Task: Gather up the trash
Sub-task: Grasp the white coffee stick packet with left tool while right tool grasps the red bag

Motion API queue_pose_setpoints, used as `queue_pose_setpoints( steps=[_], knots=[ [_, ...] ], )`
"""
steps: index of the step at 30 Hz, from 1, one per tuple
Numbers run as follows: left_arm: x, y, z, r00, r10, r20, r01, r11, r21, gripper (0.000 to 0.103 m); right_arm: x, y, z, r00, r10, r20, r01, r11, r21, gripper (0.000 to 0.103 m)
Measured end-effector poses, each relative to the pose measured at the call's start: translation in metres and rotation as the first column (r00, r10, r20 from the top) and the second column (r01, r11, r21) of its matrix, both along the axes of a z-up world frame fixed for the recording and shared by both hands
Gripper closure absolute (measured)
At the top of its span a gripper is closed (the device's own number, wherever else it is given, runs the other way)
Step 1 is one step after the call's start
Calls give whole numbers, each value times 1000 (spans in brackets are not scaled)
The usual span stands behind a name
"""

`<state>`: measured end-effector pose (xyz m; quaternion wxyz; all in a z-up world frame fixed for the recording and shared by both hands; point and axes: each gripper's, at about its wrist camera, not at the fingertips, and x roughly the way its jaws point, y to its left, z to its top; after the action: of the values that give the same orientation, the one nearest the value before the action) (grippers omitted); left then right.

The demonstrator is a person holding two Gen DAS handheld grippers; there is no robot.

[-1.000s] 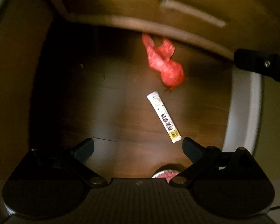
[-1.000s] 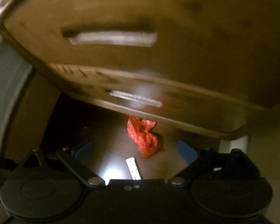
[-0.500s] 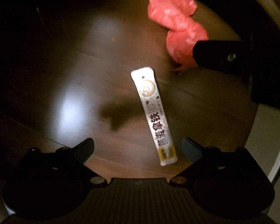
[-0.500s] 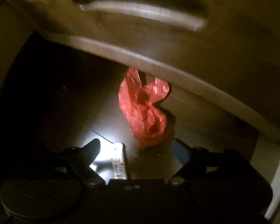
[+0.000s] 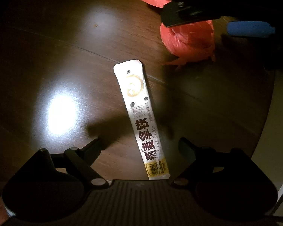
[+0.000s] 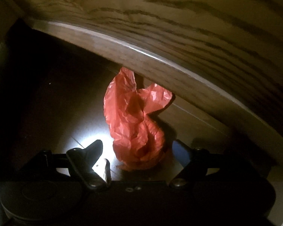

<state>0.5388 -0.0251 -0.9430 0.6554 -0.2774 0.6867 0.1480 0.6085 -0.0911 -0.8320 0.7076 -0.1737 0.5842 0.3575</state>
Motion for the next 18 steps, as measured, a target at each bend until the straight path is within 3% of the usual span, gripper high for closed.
queue_pose_setpoints(
  steps=[6, 8, 9, 12, 14, 18],
  knots=[
    [-4, 1, 6, 999, 19, -44, -16, 998, 59, 51, 0, 9, -12, 1000, 6, -6, -6, 1000, -8, 30],
    [-2, -2, 9, 998, 21, -52, -17, 996, 90, 76, 0, 11, -14, 1000, 1, -6, -1, 1000, -15, 41],
    [-1, -1, 10, 998, 19, -53, -13, 995, 97, 80, 0, 12, -16, 1000, -7, -6, 7, 1000, -23, 45],
    [-5, 7, 11, 999, 32, -35, -30, 998, 56, 81, 2, 14, -20, 998, -67, -19, 67, 997, -28, 55],
    [-9, 18, 14, 999, 30, -26, -28, 998, 65, 81, 1, 11, -17, 996, -92, -21, 92, 996, -21, 74],
    [-18, 30, 23, 1000, 29, -5, -29, 999, 36, 81, -9, 2, -9, 993, -121, -3, 121, 992, -21, 81]
  ],
)
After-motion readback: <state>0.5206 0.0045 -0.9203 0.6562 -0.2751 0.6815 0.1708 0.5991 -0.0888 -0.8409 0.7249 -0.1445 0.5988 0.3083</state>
